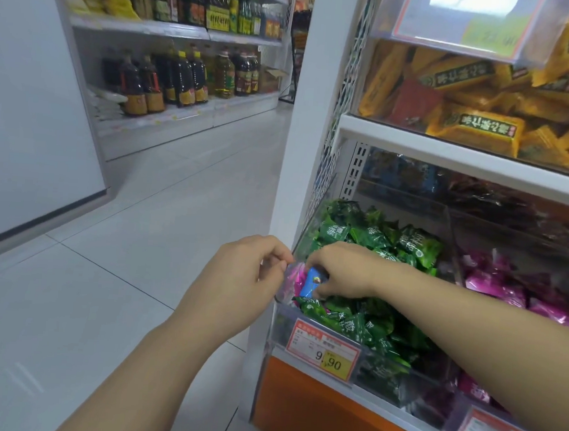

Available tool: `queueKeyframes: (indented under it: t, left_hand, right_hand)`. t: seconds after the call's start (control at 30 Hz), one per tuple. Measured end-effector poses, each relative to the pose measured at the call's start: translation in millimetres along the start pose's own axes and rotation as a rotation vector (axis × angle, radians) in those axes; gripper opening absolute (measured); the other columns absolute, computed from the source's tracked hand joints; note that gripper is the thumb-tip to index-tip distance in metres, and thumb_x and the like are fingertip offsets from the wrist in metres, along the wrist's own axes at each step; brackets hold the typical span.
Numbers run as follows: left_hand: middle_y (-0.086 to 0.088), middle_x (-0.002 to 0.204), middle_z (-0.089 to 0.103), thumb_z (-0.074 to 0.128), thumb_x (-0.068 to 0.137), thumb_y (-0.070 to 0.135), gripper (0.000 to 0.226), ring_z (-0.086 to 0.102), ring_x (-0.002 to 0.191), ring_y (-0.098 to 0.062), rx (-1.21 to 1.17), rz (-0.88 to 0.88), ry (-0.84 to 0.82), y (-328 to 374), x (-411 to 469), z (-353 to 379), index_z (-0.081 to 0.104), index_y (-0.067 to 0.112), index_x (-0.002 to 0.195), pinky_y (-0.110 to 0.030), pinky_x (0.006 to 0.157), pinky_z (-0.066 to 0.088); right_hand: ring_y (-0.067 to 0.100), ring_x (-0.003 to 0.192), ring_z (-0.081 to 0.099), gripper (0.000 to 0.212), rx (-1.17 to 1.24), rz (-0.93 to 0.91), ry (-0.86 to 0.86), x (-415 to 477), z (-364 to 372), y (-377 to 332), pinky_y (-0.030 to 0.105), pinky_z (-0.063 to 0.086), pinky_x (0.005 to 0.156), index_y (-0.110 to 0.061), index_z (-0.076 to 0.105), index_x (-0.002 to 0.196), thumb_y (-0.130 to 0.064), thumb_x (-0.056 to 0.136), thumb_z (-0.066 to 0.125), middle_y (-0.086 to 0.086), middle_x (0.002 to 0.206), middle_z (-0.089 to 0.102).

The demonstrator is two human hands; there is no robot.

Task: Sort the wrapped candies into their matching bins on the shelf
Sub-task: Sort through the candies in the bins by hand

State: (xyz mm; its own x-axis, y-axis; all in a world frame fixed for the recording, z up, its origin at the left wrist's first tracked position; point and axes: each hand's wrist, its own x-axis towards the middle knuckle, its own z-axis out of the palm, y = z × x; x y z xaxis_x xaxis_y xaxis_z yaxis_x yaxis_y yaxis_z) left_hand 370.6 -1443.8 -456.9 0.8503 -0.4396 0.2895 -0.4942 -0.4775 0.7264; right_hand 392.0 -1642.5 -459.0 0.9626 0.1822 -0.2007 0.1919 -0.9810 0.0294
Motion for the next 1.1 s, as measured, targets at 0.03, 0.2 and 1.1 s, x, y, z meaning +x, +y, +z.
queueKeyframes:
  t: [0.03, 0.2, 1.1]
  left_hand:
    - [0.014, 0.085, 0.062, 0.055, 0.091, 0.019, 0.018, 0.057, 0.075, -0.001, 0.002, 0.0, -0.004, -0.4, -0.1, -0.3, 0.062, 0.034, 0.085, -0.016, 0.065, 0.044]
    - [0.02, 0.081, 0.063, 0.057, 0.09, 0.019, 0.02, 0.062, 0.073, -0.001, -0.103, 0.001, 0.059, 3.4, -1.9, -5.7, 0.061, 0.038, 0.086, -0.007, 0.062, 0.041]
    - [0.015, 0.091, 0.068, 0.063, 0.089, 0.02, 0.01, 0.066, 0.067, -0.003, -0.366, -0.068, 0.09, 1.2, -5.0, -17.8, 0.064, 0.027, 0.095, -0.008, 0.061, 0.043]
  right_hand:
    - [0.02, 0.084, 0.056, 0.033, 0.034, 0.004, 0.015, -3.6, -4.1, 1.0, 0.029, 0.042, 0.067, -0.017, 0.063, 0.107, -0.033, 0.079, 0.071, -0.001, 0.087, 0.061]
    - [0.002, 0.06, 0.052, 0.016, 0.366, 0.021, 0.312, -35.4, -30.2, 6.3, 0.021, 0.041, 0.059, -0.018, 0.067, 0.084, -0.032, 0.08, 0.073, -0.008, 0.066, 0.059]
    - [-0.017, 0.088, 0.04, 0.069, 0.236, -0.064, -0.596, -34.4, -41.8, -24.6, 0.008, 0.03, 0.082, -0.031, 0.033, 0.145, -0.025, 0.085, 0.067, -0.013, 0.136, 0.047]
